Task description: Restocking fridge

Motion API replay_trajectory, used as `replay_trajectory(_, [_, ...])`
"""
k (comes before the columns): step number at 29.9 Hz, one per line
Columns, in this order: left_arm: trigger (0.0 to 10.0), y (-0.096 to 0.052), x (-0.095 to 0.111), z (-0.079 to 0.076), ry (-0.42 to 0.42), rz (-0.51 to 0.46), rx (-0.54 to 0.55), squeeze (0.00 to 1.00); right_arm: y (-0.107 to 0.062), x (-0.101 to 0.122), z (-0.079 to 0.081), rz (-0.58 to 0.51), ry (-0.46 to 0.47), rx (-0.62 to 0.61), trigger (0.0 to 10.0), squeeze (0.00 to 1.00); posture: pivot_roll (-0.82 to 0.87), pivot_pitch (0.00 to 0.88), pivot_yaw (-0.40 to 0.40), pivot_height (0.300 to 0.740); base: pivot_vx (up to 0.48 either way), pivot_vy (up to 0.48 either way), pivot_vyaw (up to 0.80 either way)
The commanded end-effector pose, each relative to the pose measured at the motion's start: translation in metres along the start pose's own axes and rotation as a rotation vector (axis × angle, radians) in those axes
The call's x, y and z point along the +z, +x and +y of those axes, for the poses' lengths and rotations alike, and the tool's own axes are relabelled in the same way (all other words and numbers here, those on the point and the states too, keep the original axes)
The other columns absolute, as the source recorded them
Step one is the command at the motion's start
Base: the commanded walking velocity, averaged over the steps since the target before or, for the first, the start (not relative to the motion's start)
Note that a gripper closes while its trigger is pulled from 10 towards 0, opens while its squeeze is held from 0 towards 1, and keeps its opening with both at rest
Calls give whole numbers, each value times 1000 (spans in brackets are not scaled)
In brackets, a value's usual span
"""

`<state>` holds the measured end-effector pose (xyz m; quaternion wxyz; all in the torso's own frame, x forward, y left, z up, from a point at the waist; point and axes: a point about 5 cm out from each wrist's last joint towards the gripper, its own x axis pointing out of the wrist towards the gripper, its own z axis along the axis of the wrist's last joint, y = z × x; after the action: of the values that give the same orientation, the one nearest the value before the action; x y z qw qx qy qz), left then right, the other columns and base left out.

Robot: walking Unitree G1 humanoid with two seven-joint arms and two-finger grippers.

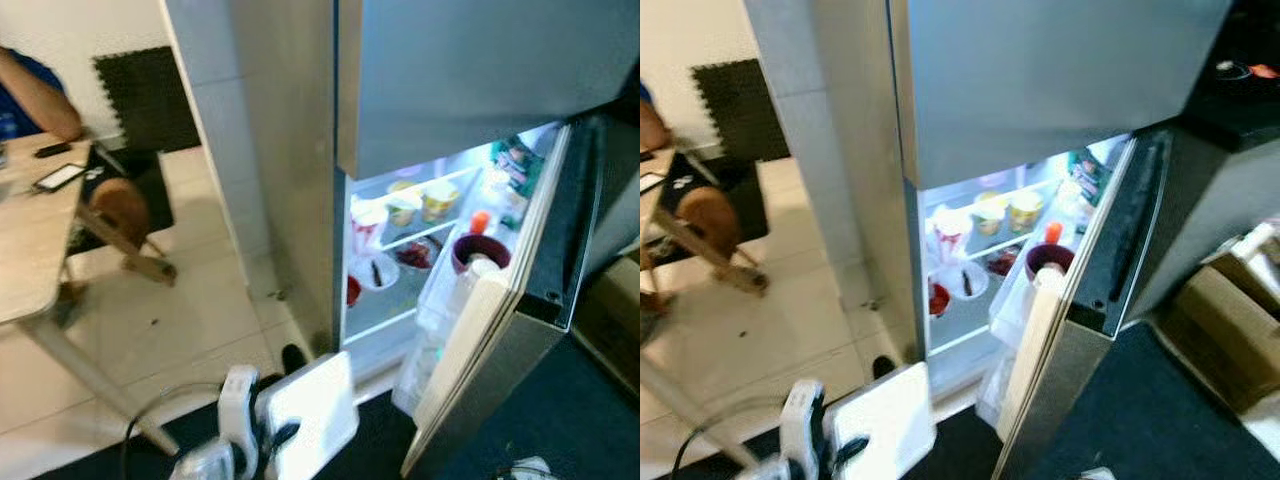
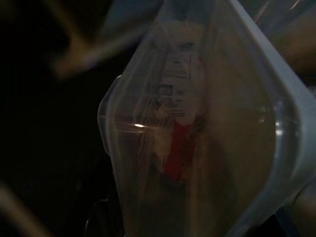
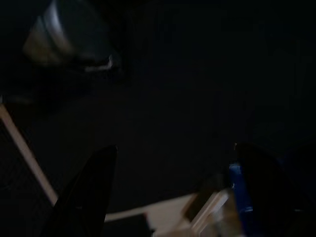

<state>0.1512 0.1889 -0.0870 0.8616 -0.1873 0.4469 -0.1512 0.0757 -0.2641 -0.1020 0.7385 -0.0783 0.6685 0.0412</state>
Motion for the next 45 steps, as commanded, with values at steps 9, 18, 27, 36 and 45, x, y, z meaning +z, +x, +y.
replay_trajectory(9, [10000, -10, -25, 11, -40, 67, 139, 0, -1, 9, 0, -7, -2, 12, 10000, 0, -80, 0, 20, 740, 0, 0, -800])
replay_trajectory(18, [10000, -9, -23, 12, -16, 69, 175, 0, -1, 12, 0, -5, -1, 21, 10000, 0, -77, 0, 18, 740, 0, 0, -800])
replay_trajectory(27, [10000, -8, -16, 14, -9, 53, 211, 0, -1, 16, 3, -9, 0, 33, 10000, 0, -79, 0, 21, 740, 0, 0, -800])
replay_trajectory(36, [10000, -8, -18, 15, -31, 54, 224, 0, -1, 23, 5, -49, 29, 39, 10000, 0, -79, 0, 23, 740, 0, 0, -674])
replay_trajectory(45, [10000, -6, -21, 11, -34, 67, 215, 0, -2, 26, 1, -67, 24, 35, 10000, 0, -79, 0, 24, 740, 0, -332, 0])
